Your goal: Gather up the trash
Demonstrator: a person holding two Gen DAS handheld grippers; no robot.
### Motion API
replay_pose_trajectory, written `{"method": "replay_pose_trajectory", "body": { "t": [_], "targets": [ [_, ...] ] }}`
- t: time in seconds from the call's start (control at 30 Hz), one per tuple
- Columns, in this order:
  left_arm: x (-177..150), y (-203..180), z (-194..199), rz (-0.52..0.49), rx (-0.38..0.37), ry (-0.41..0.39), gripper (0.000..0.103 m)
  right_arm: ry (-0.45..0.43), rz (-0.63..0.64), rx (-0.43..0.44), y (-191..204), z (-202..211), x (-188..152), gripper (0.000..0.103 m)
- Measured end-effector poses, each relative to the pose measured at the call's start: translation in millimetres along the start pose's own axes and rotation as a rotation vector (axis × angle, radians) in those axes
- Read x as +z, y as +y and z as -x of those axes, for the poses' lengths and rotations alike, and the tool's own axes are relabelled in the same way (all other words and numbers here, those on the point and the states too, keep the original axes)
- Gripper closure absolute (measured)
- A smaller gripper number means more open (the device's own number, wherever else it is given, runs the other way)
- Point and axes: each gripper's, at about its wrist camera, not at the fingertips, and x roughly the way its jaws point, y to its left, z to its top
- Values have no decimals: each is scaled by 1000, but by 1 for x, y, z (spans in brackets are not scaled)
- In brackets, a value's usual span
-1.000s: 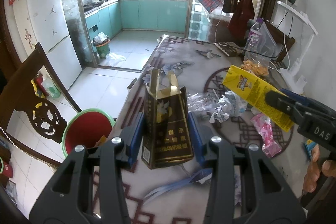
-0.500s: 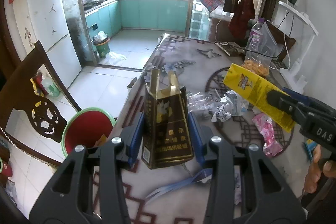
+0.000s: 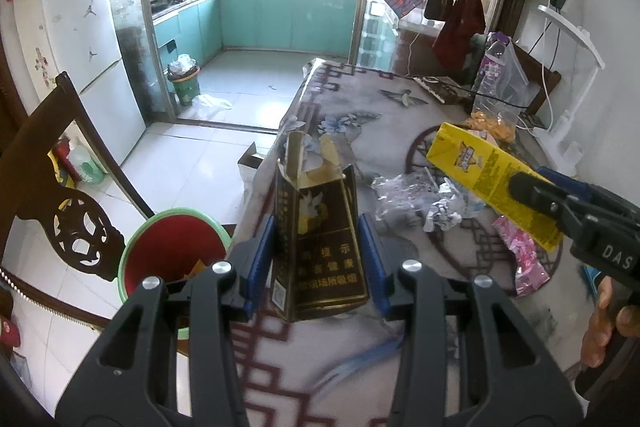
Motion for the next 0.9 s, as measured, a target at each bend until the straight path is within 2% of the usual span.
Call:
{"method": "replay_pose_trajectory", "body": {
  "t": [0.37, 0.6, 0.9],
  "targets": [
    [9, 76, -13, 8, -32, 20, 63, 29, 36, -34, 78, -36, 6, 45],
    [15, 108, -22, -10, -56, 27, 63, 32, 27, -61, 104, -48, 9, 44],
    [8, 160, -28, 33, -7, 53, 63, 84, 74, -17, 155, -78, 7, 44]
  ]
}}
